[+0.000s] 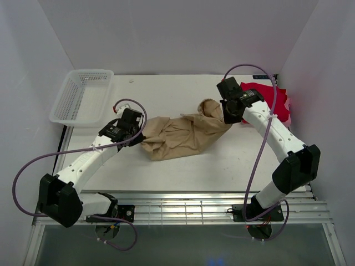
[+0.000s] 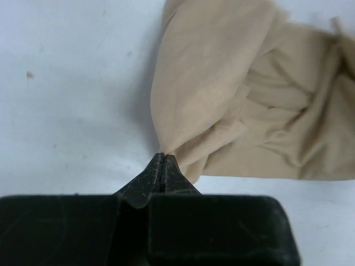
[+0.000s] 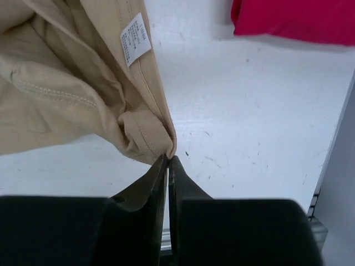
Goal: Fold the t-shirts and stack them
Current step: Flatten the tshirt out
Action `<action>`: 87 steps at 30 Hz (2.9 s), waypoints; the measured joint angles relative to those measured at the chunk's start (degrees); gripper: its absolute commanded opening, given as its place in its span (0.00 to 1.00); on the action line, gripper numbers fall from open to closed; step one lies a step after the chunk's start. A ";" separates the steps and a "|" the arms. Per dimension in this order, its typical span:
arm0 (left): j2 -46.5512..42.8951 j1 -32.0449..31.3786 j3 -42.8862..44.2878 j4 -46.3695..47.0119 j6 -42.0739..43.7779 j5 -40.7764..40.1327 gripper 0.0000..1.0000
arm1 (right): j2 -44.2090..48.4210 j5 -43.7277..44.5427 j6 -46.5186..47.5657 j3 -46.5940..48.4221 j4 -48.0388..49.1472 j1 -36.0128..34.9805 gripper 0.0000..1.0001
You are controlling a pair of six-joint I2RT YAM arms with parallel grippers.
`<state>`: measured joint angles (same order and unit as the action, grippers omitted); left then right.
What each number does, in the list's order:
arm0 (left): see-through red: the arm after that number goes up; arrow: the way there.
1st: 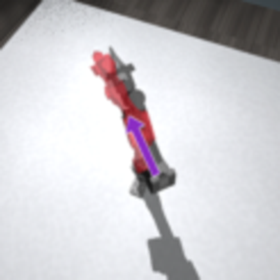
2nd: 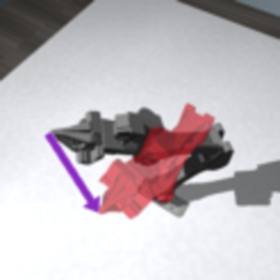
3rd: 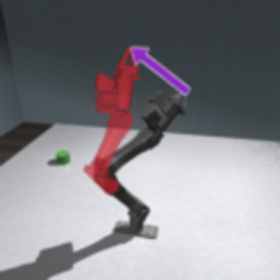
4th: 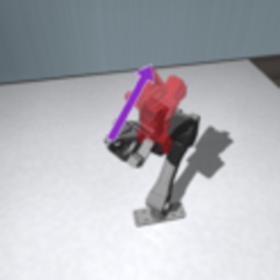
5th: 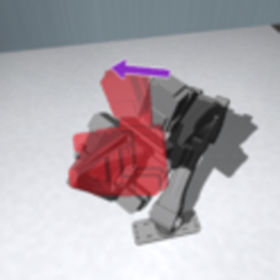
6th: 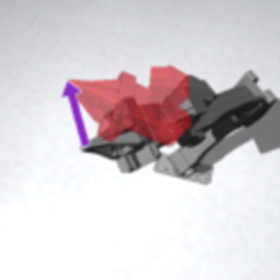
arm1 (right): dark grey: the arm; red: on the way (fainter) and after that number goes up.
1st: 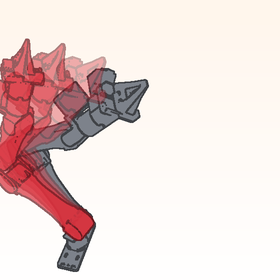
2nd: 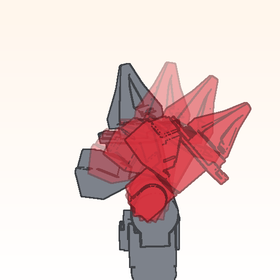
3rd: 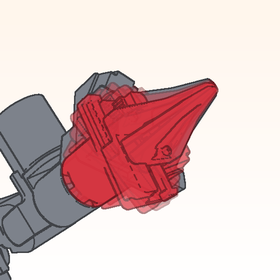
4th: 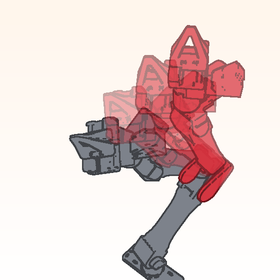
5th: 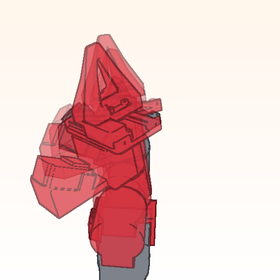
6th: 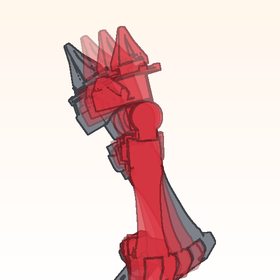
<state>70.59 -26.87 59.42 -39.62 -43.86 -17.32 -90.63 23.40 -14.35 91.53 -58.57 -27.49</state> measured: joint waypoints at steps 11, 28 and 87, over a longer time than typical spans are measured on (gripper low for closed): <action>1.40 0.00 -6.14 -9.60 -3.13 1.64 0.51 | 0.09 1.62 -5.07 -10.69 -5.11 -0.31 0.36; 28.30 -11.65 12.94 -0.44 1.49 5.11 0.41 | -11.10 -10.32 -2.99 -2.08 3.48 -1.55 0.47; 38.73 -14.93 17.05 3.56 8.46 -13.97 0.42 | -25.51 -19.61 -3.10 2.21 15.04 -2.91 0.45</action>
<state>109.32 -41.80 76.47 -36.05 -35.40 -31.29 -116.14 3.79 -17.45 93.73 -43.53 -30.39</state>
